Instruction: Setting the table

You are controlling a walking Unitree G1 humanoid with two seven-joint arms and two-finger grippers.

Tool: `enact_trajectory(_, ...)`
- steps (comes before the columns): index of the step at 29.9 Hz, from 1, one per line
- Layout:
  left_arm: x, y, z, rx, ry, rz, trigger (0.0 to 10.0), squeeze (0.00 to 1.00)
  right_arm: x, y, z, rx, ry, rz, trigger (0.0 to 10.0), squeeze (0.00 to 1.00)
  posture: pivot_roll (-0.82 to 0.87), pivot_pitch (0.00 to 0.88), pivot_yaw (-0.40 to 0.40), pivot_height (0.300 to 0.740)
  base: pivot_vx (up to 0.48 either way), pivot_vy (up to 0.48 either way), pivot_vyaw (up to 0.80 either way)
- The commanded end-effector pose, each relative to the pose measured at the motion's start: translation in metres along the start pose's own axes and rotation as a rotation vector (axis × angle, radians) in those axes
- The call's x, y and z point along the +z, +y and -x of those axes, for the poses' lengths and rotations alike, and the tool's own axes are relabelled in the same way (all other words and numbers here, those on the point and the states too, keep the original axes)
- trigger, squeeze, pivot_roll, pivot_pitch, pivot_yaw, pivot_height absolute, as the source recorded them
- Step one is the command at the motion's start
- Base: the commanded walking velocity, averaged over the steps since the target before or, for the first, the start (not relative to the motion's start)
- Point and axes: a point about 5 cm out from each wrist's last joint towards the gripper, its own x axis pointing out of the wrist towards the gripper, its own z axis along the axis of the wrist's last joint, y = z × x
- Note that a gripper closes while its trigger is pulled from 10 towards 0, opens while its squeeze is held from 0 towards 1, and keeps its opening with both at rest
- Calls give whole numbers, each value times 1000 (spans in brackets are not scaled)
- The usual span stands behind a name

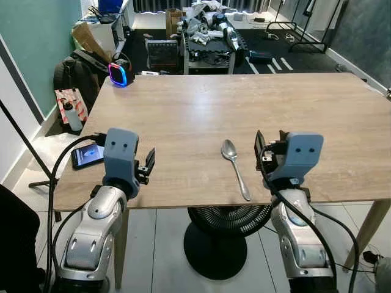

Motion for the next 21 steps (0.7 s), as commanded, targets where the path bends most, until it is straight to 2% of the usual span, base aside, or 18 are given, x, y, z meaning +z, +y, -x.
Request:
enact_trajectory(1,-9,0,2,3,29,-3,10000,0,-7,0,5,1,19,8,10000,0,36,0,58,740,0,0,0)
enact_trajectory(5,-13,2,2,-12,43,-27,10000,0,-11,6,7,1,26,-4,10000,0,30,0,95,740,0,0,0)
enact_trajectory(7,-5,3,-3,-33,23,-57,10000,0,-10,7,1,-36,4,-33,10000,0,-2,0,103,740,0,0,0)
enact_trajectory(11,3,0,-9,-27,-8,-41,10000,0,-3,3,-5,-53,-26,-37,10000,0,-5,0,103,740,0,0,0)
enact_trajectory(16,0,1,-2,-24,1,-43,10000,0,-6,-1,-1,-39,-5,-6,10000,0,30,0,93,740,0,0,0)
enact_trajectory(21,0,5,-3,-3,-3,-40,10000,0,-5,-5,-2,-35,-7,6,10000,0,55,0,67,740,0,0,0)
